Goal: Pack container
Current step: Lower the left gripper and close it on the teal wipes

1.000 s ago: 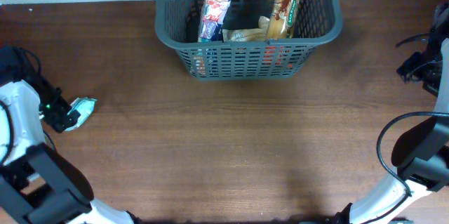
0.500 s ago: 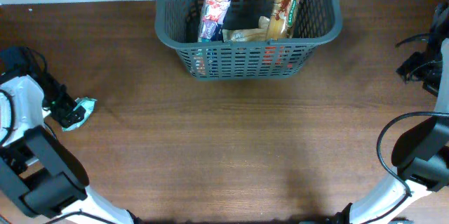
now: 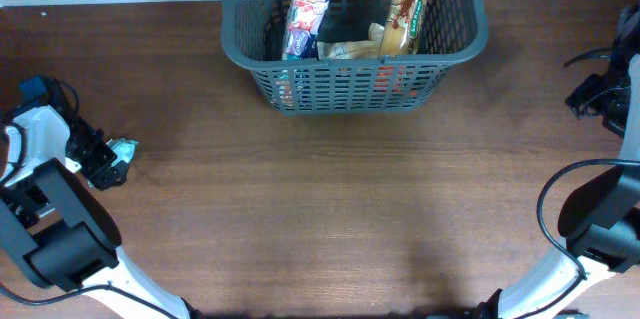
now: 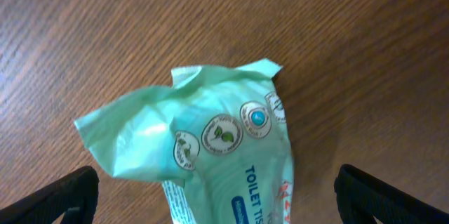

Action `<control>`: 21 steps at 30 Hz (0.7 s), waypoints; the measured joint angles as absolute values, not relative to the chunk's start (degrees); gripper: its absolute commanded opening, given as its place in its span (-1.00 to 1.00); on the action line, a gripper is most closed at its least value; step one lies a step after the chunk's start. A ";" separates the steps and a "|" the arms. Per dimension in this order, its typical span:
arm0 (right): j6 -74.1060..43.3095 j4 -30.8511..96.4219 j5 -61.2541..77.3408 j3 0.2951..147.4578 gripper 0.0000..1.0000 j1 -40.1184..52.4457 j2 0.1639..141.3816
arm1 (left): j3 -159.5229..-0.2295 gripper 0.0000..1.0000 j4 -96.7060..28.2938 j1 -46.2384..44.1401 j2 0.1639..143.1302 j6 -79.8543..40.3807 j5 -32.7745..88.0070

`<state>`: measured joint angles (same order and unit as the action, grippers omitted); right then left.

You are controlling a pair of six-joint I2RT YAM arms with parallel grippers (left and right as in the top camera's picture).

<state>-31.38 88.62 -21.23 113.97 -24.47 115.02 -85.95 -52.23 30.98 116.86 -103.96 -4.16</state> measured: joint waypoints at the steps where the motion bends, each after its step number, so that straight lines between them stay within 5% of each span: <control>1: -31.35 88.62 -21.23 113.97 0.98 -24.45 115.02 | -85.95 0.99 -52.23 30.98 116.86 -103.94 -4.67; 21: -31.38 88.62 -21.23 113.97 0.98 -24.47 115.02 | -86.85 0.99 -44.75 26.76 121.21 -103.13 -5.08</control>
<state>-31.38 88.62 -21.23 113.97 -24.47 115.02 -86.85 -44.75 26.76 121.21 -103.13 -5.08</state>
